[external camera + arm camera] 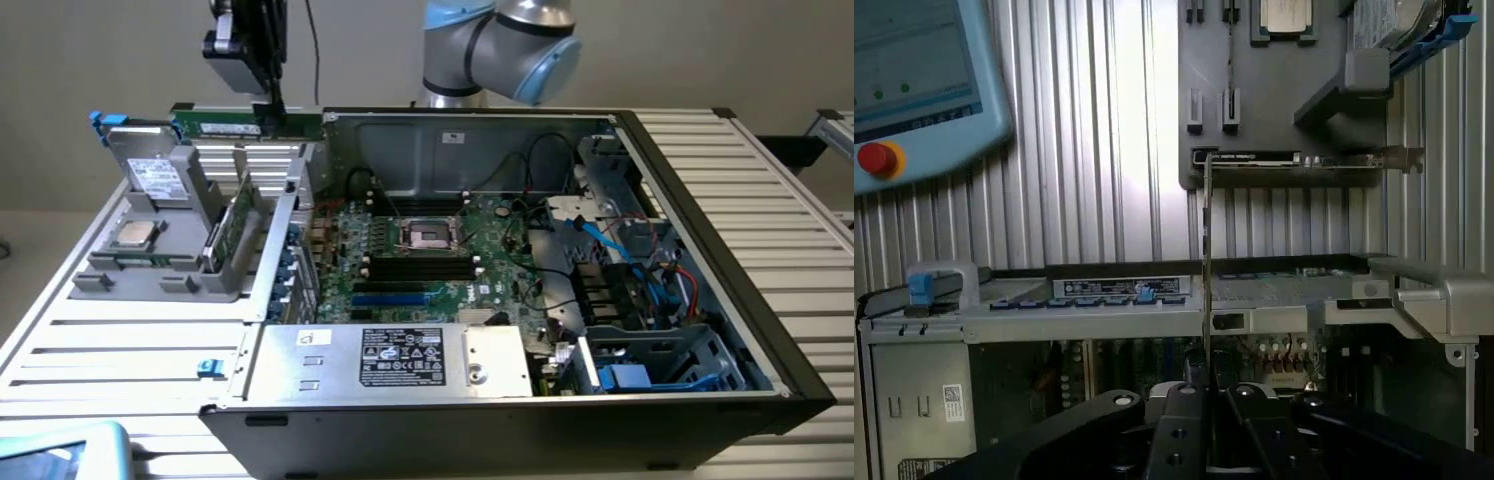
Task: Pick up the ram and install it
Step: 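Pick up the ram and move it above insertion slot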
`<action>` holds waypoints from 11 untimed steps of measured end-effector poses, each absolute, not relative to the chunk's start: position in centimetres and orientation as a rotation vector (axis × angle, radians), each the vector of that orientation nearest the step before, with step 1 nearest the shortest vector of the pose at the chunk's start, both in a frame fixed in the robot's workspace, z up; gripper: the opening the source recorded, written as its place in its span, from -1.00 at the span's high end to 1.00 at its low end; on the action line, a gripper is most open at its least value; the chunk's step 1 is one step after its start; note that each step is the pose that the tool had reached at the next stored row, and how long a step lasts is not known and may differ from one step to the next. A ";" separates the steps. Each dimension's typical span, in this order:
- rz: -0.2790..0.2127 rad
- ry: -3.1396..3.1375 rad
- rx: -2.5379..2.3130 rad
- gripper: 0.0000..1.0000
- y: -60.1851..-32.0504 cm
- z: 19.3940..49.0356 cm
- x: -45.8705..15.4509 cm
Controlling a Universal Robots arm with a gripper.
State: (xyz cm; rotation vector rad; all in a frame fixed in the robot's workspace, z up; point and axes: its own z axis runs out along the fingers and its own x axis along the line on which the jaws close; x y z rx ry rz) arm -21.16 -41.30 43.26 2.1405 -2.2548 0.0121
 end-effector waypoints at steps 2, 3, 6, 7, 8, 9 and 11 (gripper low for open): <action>0.012 -2.255 2.141 0.74 -41.3 43.3 -20.3; 0.012 -2.255 2.141 0.74 -41.3 43.3 -19.8; 0.012 -2.255 2.141 0.74 -41.3 43.3 -18.4; 0.012 -2.255 2.141 0.74 -41.3 43.3 -18.0; 0.012 -2.255 2.141 0.74 -41.3 43.3 -17.5; 0.012 -2.255 2.140 0.74 -41.3 43.3 -17.1; 0.012 -2.255 2.141 0.74 -41.3 43.3 -16.2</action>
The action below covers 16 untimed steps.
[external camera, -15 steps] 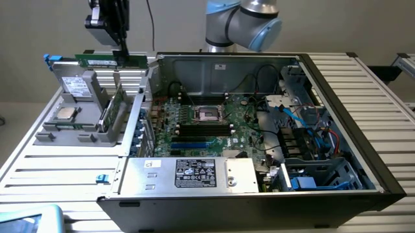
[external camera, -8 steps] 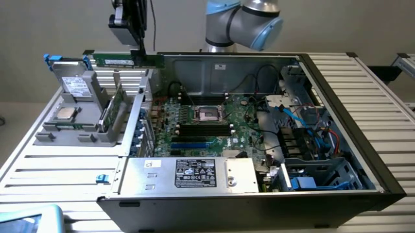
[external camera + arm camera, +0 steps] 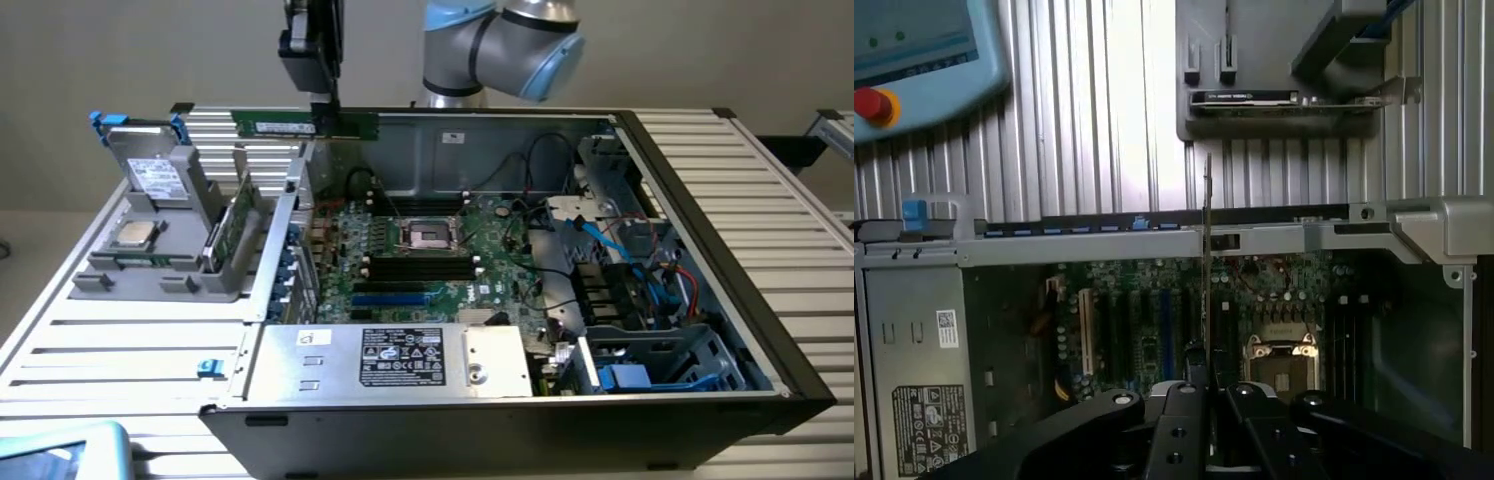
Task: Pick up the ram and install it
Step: 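Pick up the ram and move it above insertion slot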
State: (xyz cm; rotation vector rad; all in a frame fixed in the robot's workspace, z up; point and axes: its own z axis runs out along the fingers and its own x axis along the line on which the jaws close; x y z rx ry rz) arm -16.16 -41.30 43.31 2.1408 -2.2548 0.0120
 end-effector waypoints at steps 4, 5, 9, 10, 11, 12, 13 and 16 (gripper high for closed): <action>0.011 -2.255 2.141 0.74 -41.3 43.3 -14.4; 0.011 -2.255 2.141 0.74 -41.3 43.3 -13.9; 0.011 -2.255 2.141 0.74 -41.2 43.3 -12.1; 0.011 -2.255 2.141 0.74 -41.1 43.3 -11.6; 0.011 -2.255 2.141 0.74 -41.0 43.3 -11.2; 0.011 -2.255 2.141 0.74 -40.8 43.3 -10.8; 0.011 -2.255 2.141 0.74 -40.7 43.3 -10.5; 0.011 -2.255 2.141 0.74 -40.1 43.3 -9.5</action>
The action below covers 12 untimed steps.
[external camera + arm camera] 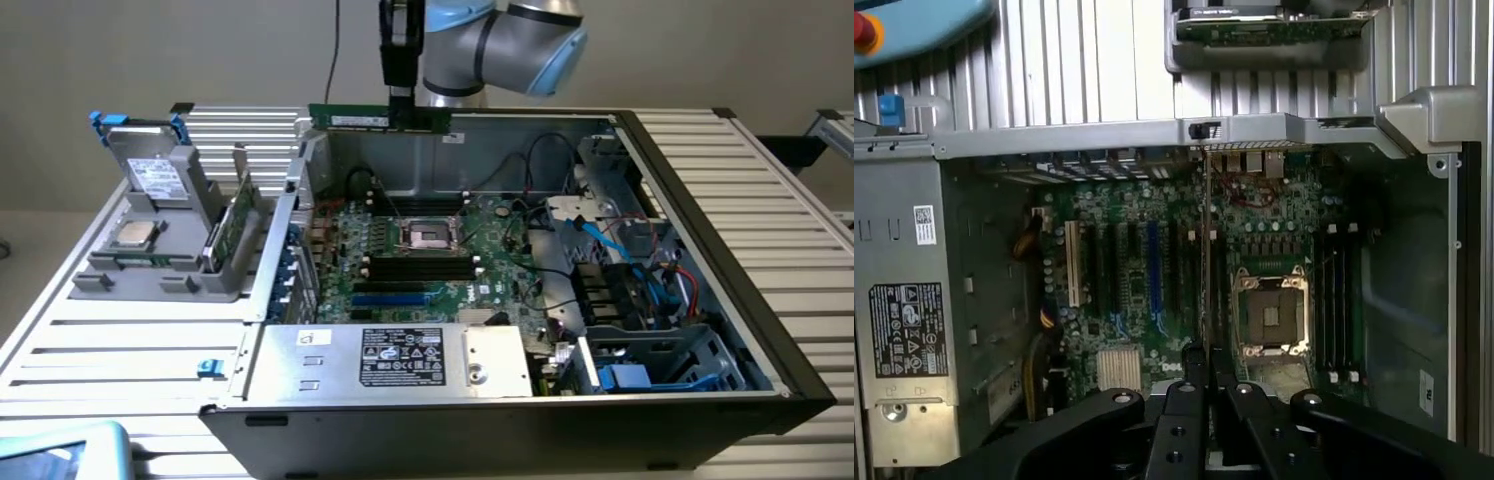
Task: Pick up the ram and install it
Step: 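Pick up the ram and move it above insertion slot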
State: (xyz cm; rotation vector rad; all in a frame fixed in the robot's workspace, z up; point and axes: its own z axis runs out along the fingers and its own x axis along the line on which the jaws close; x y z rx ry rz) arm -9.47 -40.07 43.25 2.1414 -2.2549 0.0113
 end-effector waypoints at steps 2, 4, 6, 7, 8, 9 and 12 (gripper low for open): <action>0.011 -2.255 2.141 0.74 -39.5 43.2 -9.0; 0.011 -2.255 2.141 0.74 -38.8 43.2 -8.6; 0.012 -2.255 2.142 0.74 -38.3 43.2 -8.3; 0.013 -2.255 2.142 0.74 -38.1 43.2 -8.1; 0.015 -2.256 2.143 0.74 -38.0 43.2 -7.9; 0.017 -2.257 2.144 0.74 -37.9 43.2 -7.7; 0.019 -2.259 2.145 0.74 -37.6 43.2 -6.8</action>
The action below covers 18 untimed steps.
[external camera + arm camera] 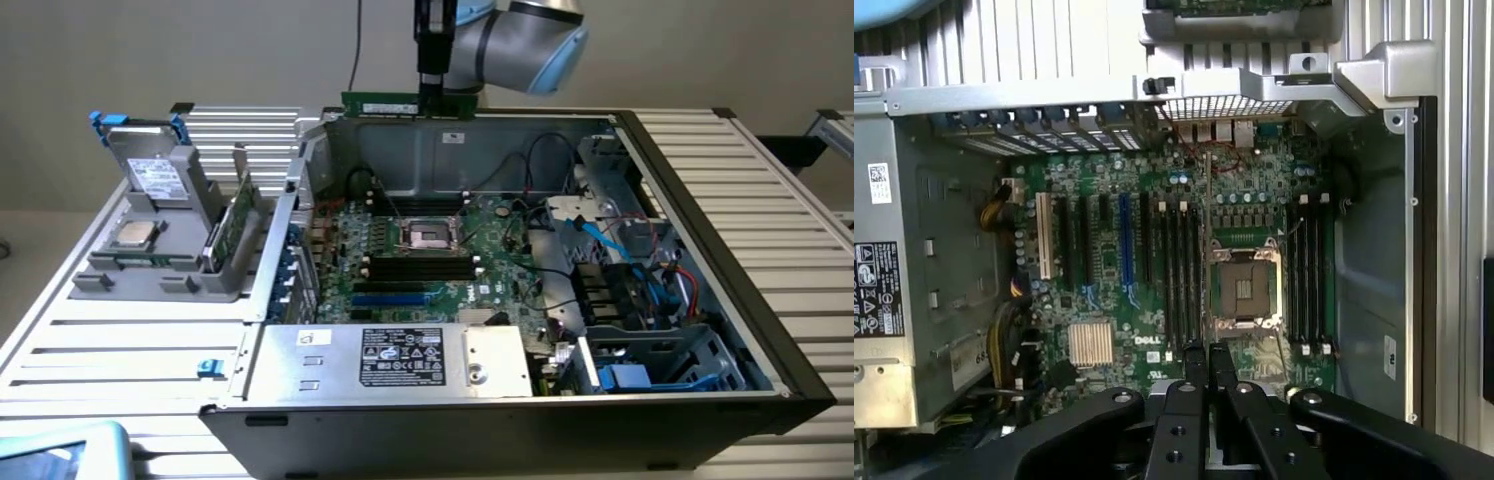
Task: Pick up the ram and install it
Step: 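Pick up the ram and move it above insertion slot, then insert the ram into the slot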
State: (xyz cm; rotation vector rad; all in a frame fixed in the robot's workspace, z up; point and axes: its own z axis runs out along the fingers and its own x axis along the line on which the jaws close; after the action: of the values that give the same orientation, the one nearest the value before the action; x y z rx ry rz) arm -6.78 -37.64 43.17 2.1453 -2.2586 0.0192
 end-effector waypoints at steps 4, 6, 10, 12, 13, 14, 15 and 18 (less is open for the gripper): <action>0.021 -2.259 2.147 0.74 -37.2 43.1 -5.7; 0.023 -2.260 2.148 0.74 -36.8 43.1 -5.5; 0.027 -2.257 2.154 0.74 -36.5 43.1 -5.4; 0.027 -2.257 2.154 0.74 -36.5 43.1 -5.4; 0.027 -2.257 2.154 0.74 -36.5 43.1 -5.4; 0.027 -2.257 2.154 0.74 -36.5 43.1 -5.4; 0.027 -2.257 2.154 0.74 -36.5 43.1 -5.4; 0.027 -2.257 2.154 0.74 -36.5 43.1 -5.4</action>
State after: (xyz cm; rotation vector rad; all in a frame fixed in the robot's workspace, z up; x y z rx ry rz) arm -5.45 -36.52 43.06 2.1544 -2.2567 0.0267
